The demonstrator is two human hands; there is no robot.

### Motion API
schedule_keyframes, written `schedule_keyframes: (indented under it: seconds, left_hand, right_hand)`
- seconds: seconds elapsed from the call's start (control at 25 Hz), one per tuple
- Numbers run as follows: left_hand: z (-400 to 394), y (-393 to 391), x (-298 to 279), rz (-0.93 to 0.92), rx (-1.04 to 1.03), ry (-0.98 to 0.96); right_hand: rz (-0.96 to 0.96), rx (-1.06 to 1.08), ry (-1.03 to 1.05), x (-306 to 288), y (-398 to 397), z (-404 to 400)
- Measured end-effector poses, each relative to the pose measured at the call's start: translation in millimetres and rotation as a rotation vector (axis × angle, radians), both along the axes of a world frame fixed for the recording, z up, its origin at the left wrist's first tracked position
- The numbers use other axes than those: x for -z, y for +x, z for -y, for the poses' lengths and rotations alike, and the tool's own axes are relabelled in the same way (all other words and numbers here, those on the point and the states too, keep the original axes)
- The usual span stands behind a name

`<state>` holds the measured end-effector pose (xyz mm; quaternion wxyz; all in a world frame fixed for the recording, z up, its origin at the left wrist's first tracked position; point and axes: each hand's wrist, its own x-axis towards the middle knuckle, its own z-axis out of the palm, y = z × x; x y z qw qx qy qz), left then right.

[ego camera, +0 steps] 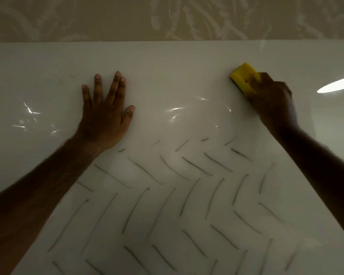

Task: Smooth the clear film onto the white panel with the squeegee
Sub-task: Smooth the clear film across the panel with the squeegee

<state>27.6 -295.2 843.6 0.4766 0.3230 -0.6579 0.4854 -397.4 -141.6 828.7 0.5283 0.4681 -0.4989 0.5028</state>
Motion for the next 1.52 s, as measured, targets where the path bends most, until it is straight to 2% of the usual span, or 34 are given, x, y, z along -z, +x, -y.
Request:
schedule_keyframes:
  seconds: [0.04, 0.16, 0.32, 0.4, 0.56, 0.6, 0.72, 0.8, 0.88, 1.04, 1.16, 1.28, 1.4, 1.52]
  left_hand:
    - [0, 1, 0, 0.003, 0.007, 0.011]
    - [-2, 0, 2, 0.005, 0.008, 0.007]
    - [-3, 0, 1, 0.008, -0.002, 0.009]
    - [-4, 0, 1, 0.007, 0.005, 0.022]
    - [-4, -3, 2, -0.001, 0.001, 0.026]
    - [-4, -2, 2, -0.001, -0.001, 0.029]
    - [-5, -1, 2, 0.005, 0.009, 0.040]
    - [-5, 1, 2, 0.012, 0.013, 0.034]
    - [-5, 3, 2, 0.025, 0.016, 0.036]
    - [-6, 2, 3, 0.030, 0.005, 0.040]
    - [-6, 3, 3, 0.032, 0.004, 0.055]
    - [-7, 4, 3, 0.034, 0.022, 0.060]
    - [-5, 16, 2, 0.059, 0.057, 0.085]
    - [-1, 30, 5, 0.056, 0.053, 0.089]
  right_hand:
    - [-0.015, -0.008, 0.005, 2, 12, 2]
    - [-0.228, 0.012, 0.010, 47, 24, 10]
    - [-0.273, -0.022, 0.059, 110, -4, -6]
    - [-0.216, 0.015, 0.054, 105, -18, -19]
    - [0.054, -0.059, -0.019, 58, -10, -21]
    - [0.025, -0.030, -0.008, 58, 1, -15]
    - [-0.215, 0.069, 0.057, 91, 19, 4]
    - [-0.225, -0.058, 0.088, 128, 24, 4]
    - [-0.262, -0.083, 0.091, 151, 19, -7]
    - [-0.156, -0.063, 0.083, 121, 2, -15]
    - [-0.125, -0.067, 0.067, 86, 31, 7]
    - [-0.289, -0.123, 0.063, 102, 70, 20]
    - [-0.417, -0.155, 0.097, 142, 62, 12]
    - [-0.367, -0.111, 0.110, 141, 36, 0]
